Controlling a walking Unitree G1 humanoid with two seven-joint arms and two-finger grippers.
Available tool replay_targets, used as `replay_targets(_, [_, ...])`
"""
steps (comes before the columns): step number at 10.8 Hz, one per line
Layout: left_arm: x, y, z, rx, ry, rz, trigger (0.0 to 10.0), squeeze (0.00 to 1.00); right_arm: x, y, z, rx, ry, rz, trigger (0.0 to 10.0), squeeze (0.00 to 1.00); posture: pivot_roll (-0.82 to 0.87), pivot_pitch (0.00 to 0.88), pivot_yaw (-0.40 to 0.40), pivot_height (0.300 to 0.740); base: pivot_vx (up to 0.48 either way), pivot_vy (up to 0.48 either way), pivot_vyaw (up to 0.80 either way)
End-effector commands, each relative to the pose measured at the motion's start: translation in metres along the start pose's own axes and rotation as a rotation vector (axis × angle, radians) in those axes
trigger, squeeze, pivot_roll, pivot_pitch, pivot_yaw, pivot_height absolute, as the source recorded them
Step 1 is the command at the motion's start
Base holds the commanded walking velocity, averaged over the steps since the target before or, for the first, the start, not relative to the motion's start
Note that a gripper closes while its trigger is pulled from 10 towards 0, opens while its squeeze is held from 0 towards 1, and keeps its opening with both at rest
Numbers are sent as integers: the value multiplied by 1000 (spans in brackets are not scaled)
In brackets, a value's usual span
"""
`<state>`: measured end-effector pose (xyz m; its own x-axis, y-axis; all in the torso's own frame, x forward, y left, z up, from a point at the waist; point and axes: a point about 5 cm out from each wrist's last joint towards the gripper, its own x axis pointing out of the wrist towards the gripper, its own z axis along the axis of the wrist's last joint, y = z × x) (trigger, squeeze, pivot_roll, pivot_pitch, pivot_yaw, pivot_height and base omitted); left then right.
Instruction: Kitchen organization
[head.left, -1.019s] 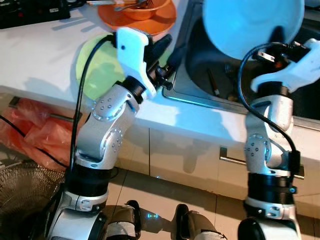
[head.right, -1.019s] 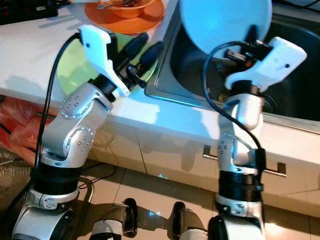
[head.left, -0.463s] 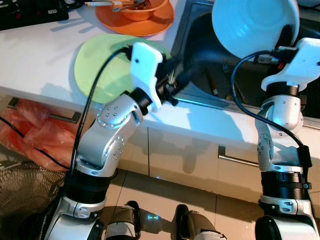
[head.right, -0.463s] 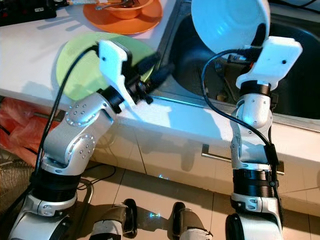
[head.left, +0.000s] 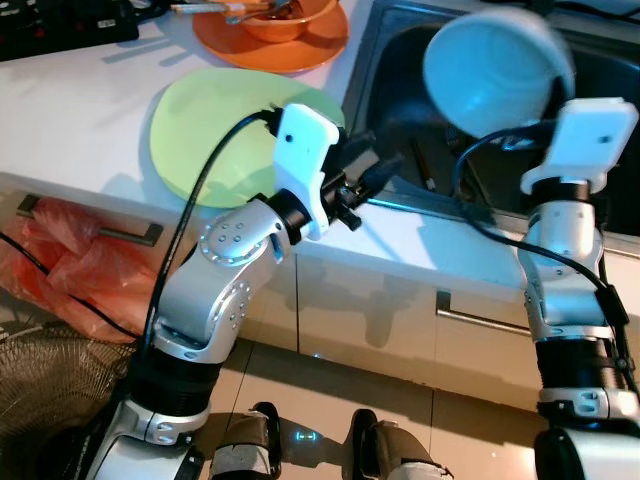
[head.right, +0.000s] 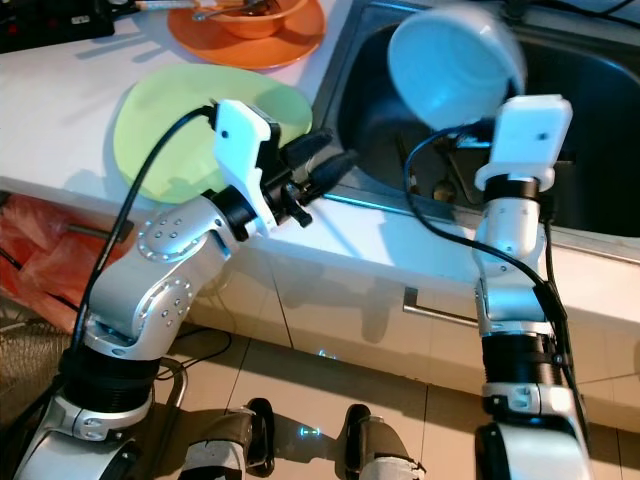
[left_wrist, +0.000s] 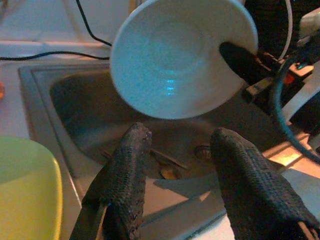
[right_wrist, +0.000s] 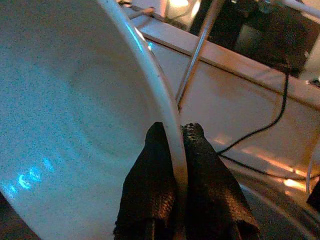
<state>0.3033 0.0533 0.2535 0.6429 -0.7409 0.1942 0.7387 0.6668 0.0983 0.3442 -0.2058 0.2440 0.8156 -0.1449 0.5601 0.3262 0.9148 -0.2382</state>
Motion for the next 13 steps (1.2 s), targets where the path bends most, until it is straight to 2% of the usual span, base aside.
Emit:
replay_targets(1, [-1,-7,1,9,1,-30,10000,0,5,-3,7,-19,-53,1,10000,0,114,247,-16,740,0,0,0])
replay_targets(4, [-1,-10,1,4,4,-43,10000,0,9,6,-12,-156,-36,141,10000,0,118,248,-17,740,0,0,0])
replay_targets(7, [-1,-13,1,1,4,-51,10000,0,15,9,-26,-221,23,221,10000,0,122,248,-18,740,0,0,0])
replay_targets(10, [-3,-13,1,-5,3,-47,10000,0,22,13,-23,-204,-1,258,10000,0,123,251,-19,740,0,0,0])
replay_targets(11, [-3,-13,1,-8,3,-46,10000,0,34,6,-12,-196,-23,246,10000,0,120,254,-18,740,0,0,0])
replay_targets(12, [-3,-14,1,-11,2,-46,10000,0,48,-1,-1,-232,-46,259,10000,0,114,254,-18,740,0,0,0])
replay_targets(13, [-2,-15,0,-13,3,-49,10000,0,55,-5,3,-257,-55,271,10000,0,114,252,-22,740,0,0,0])
